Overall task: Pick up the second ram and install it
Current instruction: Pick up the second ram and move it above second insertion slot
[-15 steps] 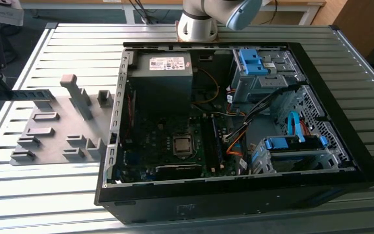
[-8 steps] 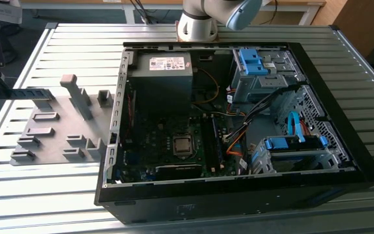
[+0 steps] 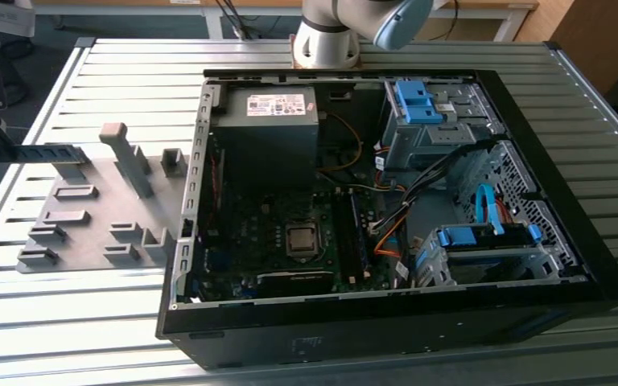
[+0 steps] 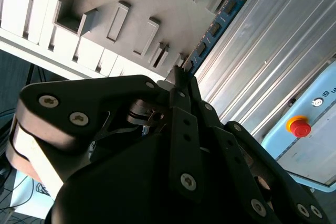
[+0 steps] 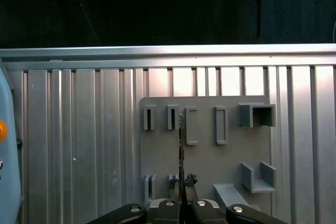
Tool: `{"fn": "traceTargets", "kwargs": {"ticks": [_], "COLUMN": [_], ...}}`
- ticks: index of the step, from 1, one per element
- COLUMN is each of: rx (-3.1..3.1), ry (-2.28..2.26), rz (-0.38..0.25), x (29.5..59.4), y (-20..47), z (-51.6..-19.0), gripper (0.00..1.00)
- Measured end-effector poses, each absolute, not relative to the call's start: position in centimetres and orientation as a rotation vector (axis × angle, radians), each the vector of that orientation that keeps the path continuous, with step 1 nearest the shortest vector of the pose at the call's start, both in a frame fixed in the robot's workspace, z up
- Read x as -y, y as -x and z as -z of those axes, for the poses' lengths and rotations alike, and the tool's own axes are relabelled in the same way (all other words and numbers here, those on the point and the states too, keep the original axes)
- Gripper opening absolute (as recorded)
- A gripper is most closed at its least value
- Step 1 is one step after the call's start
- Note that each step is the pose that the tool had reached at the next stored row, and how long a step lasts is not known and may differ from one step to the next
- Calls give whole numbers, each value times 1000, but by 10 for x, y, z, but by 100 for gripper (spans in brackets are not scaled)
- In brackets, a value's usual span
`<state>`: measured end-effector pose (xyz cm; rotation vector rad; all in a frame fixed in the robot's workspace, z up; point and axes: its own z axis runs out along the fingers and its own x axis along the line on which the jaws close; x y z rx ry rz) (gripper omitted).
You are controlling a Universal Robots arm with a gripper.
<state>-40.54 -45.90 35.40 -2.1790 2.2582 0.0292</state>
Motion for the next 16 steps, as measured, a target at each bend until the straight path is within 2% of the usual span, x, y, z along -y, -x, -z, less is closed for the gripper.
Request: {"fn": "traceTargets", "kwargs": {"ticks": [16], "rx": [-2258], "ry": [2179], "rz": [-29], "x": [459], "y": [405], "z": [-362], "gripper": [14]}}
